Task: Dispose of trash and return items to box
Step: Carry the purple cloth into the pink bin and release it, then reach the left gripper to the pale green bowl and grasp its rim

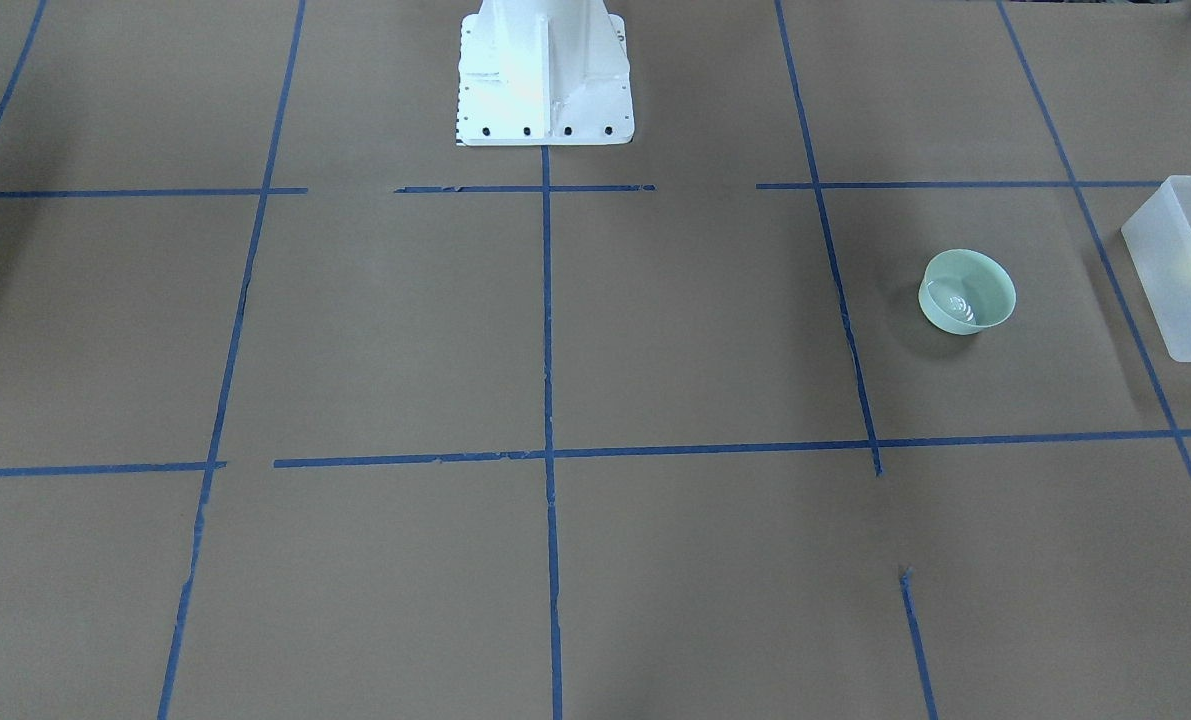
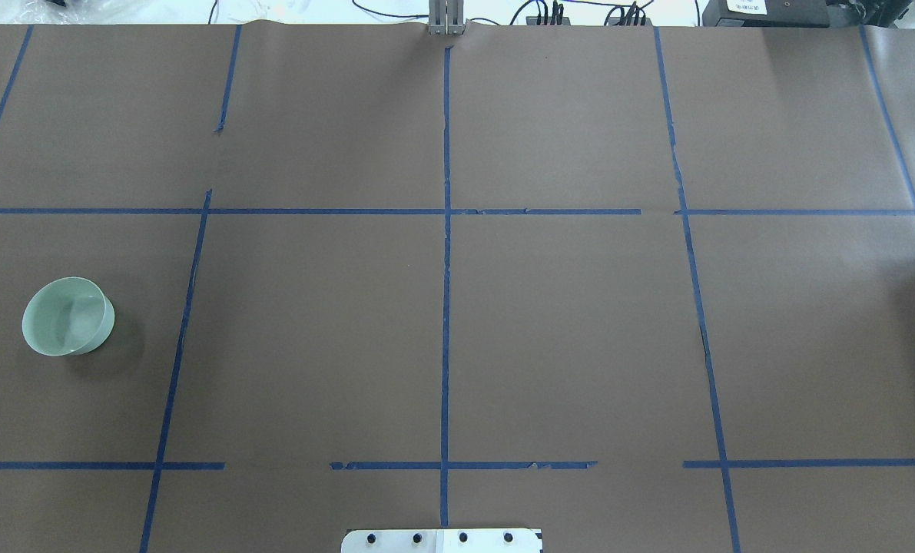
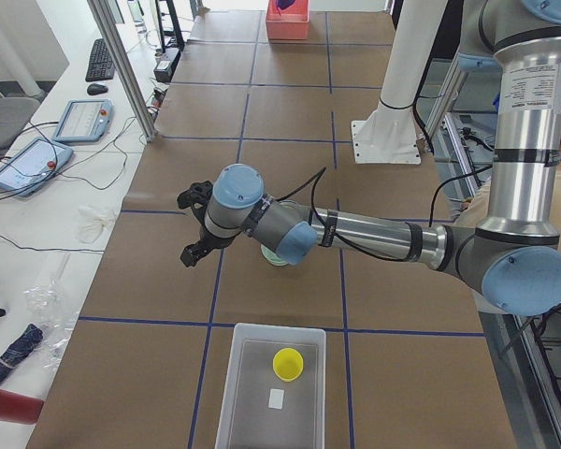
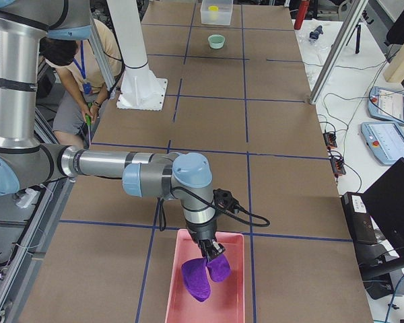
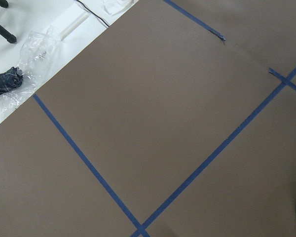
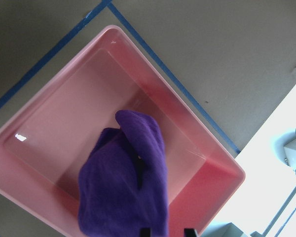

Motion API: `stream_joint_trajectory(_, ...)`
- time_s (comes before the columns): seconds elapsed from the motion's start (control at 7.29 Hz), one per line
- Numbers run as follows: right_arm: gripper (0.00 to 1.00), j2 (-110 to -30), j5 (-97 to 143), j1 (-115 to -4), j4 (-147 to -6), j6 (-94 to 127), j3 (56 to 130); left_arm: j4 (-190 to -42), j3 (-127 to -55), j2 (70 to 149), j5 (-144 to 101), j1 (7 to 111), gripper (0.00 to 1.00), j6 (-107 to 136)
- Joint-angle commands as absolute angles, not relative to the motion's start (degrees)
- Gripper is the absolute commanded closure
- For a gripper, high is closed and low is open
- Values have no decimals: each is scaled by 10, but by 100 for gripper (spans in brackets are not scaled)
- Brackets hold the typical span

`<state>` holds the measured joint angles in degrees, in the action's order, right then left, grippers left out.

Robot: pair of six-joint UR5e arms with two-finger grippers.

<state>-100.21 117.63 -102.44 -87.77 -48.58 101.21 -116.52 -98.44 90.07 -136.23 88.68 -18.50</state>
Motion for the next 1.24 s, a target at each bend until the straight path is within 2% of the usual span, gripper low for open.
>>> stream_joint_trajectory(0.0, 0, -1003, 1348, -1002, -869, -242, 1015, -1165, -990, 905, -1361, 885, 0, -127)
stream_joint_trajectory(0.27, 0, -1010, 1368, -908, -840, -27, 1096, -1172, -1024, 903, -1317, 833, 0, 17)
stream_joint_trajectory(0.55, 0, -1026, 1357, -823, -739, 108, 1107, -1279, -1015, 872, -1241, 736, 0, 160)
stream_joint_trajectory(0.82, 0, -1026, 1284, -718, -640, 251, 1106, -1446, -952, 842, -1194, 657, 1, 284)
stream_joint_trajectory(1.1, 0, -1026, 1267, -698, -625, 262, 1106, -1538, -924, 813, -1145, 574, 17, 364)
